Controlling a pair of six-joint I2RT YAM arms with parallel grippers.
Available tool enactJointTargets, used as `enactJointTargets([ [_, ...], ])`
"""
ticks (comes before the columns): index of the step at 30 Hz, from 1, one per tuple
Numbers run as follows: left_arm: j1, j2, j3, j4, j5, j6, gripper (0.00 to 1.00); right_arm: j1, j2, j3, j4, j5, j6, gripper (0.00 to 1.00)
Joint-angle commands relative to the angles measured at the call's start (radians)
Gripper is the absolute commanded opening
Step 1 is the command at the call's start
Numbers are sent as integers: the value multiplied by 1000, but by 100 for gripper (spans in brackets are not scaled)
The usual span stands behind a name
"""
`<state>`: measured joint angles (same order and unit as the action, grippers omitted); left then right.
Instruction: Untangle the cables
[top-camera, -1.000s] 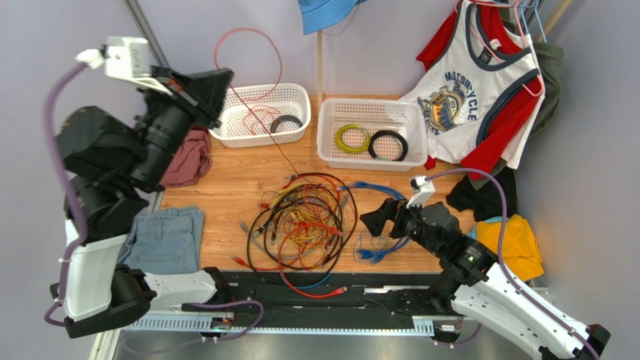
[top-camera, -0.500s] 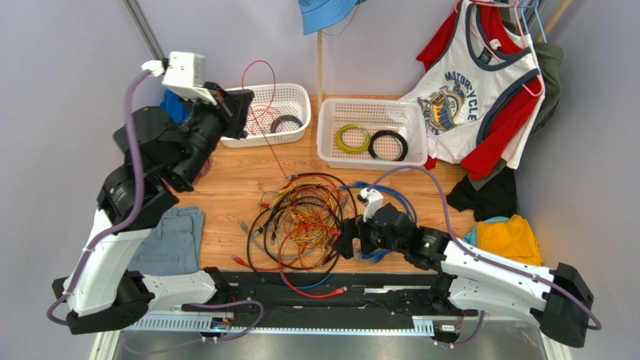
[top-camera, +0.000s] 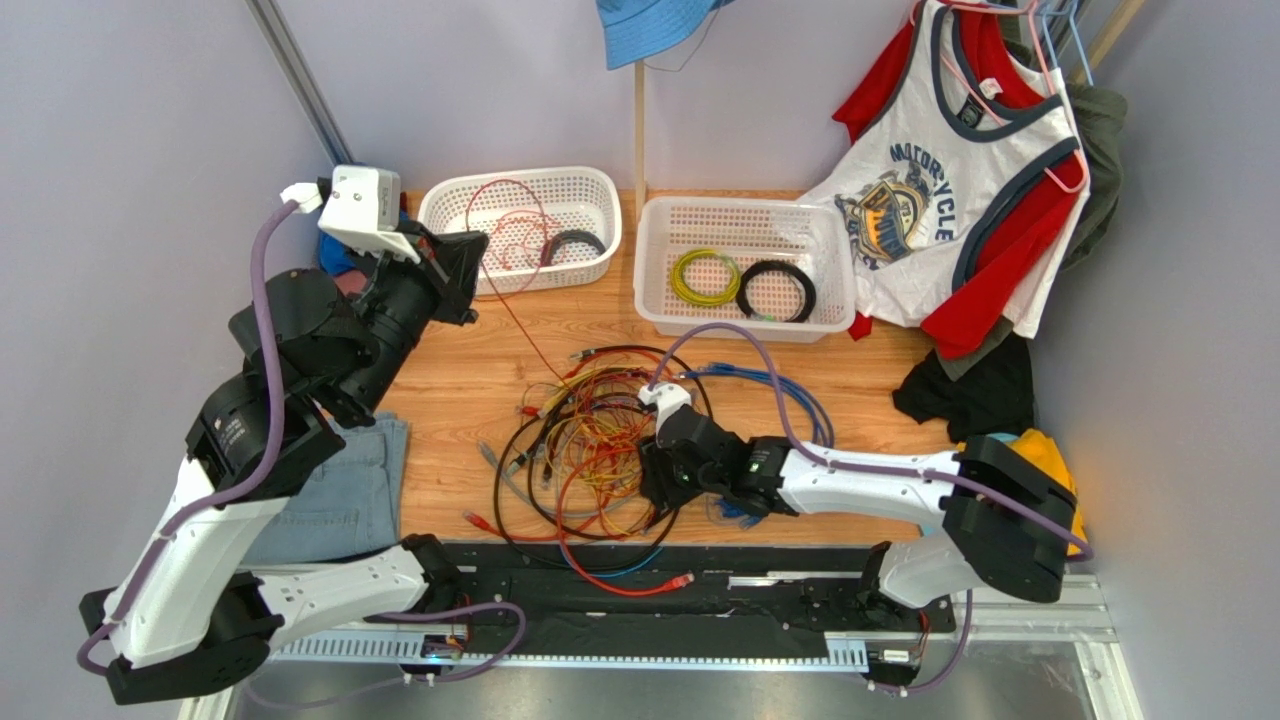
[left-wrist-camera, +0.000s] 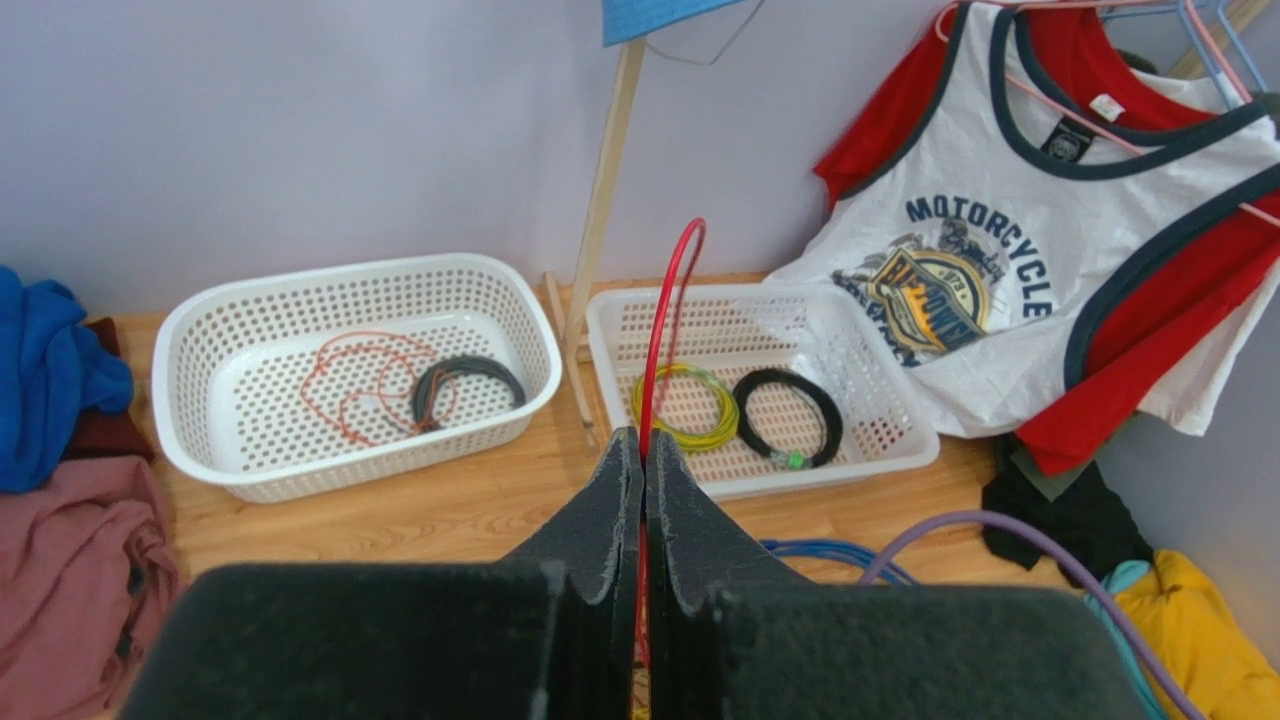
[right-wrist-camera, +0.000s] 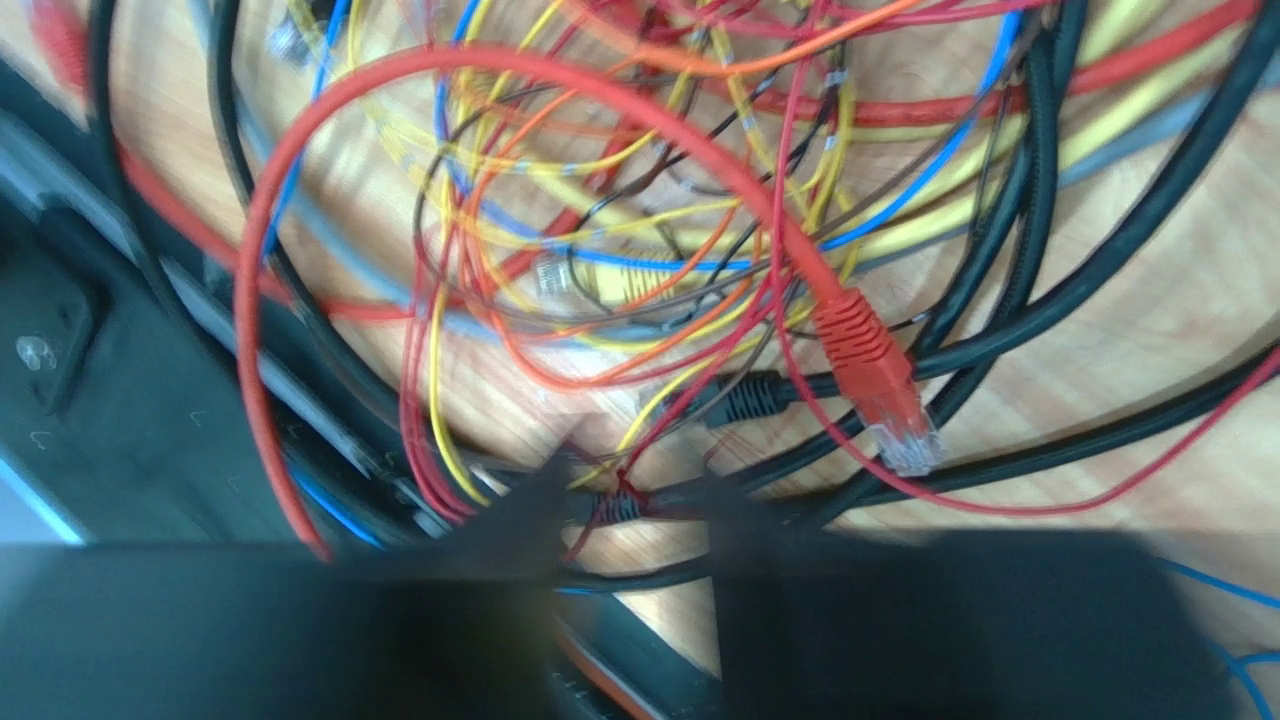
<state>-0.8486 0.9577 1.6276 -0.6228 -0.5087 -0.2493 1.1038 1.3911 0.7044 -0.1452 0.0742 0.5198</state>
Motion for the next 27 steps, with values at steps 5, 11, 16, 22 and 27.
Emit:
enactJointTargets([
  [5,2,-80,-98,18,-54,-39,0,-1,-122,150,-106,245,-70,0],
  [11,2,-99,-155,54,-70,-50,0,-1,-427,470,-292,374,-234,0],
  [16,2,-93,-179,66,-67,-58,0,-1,-395,725,-516,427,-268,0],
  [22,2,-73,-114,58,-90,-7,0,-1,-498,578,-518,450,-201,0],
  [27,2,-17,21,52,-99,50,0,-1,-543,361,-487,455,-120,0],
])
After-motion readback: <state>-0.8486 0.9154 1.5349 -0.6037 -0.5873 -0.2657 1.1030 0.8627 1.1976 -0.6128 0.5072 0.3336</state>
